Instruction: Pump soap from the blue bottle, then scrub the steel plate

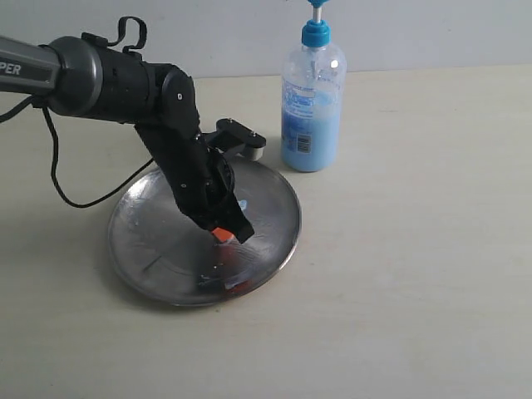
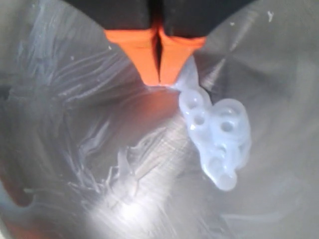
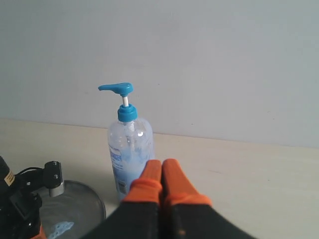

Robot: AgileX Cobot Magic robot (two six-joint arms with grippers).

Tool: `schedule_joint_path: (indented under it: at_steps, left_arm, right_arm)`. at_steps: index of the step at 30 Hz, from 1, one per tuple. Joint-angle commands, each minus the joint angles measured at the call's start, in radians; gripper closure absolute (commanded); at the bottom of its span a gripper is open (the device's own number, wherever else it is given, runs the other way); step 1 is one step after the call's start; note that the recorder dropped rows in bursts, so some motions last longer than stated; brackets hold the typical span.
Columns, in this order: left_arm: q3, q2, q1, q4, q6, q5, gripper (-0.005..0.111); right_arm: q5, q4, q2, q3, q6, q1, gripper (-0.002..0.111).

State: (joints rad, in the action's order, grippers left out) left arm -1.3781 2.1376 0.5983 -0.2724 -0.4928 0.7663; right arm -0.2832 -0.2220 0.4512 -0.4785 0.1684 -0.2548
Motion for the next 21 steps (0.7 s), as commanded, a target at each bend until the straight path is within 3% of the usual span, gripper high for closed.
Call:
schedule_joint_path:
  at_steps: [1,11,21]
  left_arm:
    - [-0.006,0.008,0.005,0.004,0.006,-0.062,0.106]
    - [-0.006,0.044,0.005,0.002,0.006,-0.170,0.106]
    - [-0.056,0.101,0.003,0.002,0.029,-0.190,0.106]
  right_arm:
    - [0.015,-0.007,-0.006,0.005,0.008,-0.001,0.108]
    - [0.015,-0.010,-0.006,0.005,0.007,-0.001,0.108]
    - [0.012,-0.012,-0.006,0.005,0.007,-0.001,0.108]
